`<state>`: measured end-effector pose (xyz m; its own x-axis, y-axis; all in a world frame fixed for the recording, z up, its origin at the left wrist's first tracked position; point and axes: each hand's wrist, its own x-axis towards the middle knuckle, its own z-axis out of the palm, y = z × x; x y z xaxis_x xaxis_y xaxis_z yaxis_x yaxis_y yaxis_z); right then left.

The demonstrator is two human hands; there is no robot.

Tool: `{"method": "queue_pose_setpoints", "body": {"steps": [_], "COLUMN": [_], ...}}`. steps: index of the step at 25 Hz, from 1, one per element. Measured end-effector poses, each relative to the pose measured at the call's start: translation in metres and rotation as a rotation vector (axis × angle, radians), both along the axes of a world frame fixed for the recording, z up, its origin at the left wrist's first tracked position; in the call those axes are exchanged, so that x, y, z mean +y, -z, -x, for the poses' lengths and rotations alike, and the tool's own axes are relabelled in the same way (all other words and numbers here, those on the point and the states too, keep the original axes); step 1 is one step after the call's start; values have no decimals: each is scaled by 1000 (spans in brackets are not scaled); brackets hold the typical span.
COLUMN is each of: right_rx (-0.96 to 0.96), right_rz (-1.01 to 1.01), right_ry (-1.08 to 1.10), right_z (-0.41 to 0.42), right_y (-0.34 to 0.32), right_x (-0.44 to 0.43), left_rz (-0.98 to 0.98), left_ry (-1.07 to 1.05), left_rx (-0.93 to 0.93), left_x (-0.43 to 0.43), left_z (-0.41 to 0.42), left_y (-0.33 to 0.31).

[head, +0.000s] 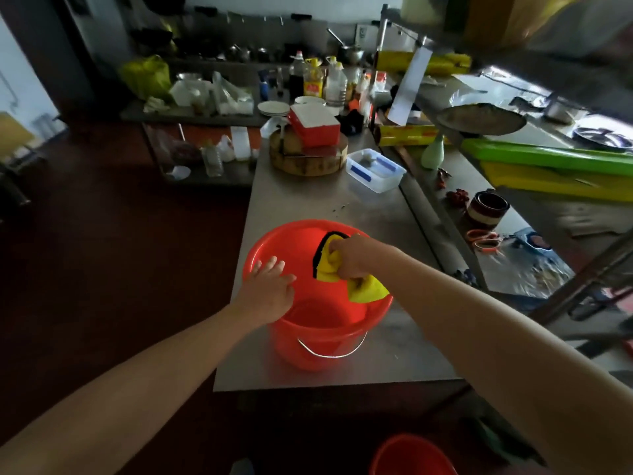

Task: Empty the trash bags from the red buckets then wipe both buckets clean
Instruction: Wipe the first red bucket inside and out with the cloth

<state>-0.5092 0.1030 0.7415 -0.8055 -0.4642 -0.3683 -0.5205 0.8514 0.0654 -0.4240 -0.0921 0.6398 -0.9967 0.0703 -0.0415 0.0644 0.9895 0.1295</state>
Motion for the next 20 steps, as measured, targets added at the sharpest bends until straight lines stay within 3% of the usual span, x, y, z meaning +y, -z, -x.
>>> {"method": "queue_pose_setpoints", "body": {"steps": [3,7,9,11,14,18,20], "right_rx": [-43,-134,-165,-157,-195,-122,6], "right_rz": [-73,-239,-137,136,364,385,295], "right_ry": [22,-15,51,218,341,234,141], "right_z": [-36,-84,-99,-107,-119,-137,-146], "right_y": [3,39,40,48,53,70,76], "right_x": [3,1,5,15,25,25,22], "left_rz": [21,-101,-120,-106,-85,-211,-248], "left_ry": [23,46,103,175,257,306,308], "left_rx": [-55,-175,-201,-181,-86,4,2], "left_x": [9,11,6,-1,-7,-11,-17], "left_z": [-21,-45,-56,-66,-73,-70,-65], "left_y": [3,14,20,28,34,30,26]}}
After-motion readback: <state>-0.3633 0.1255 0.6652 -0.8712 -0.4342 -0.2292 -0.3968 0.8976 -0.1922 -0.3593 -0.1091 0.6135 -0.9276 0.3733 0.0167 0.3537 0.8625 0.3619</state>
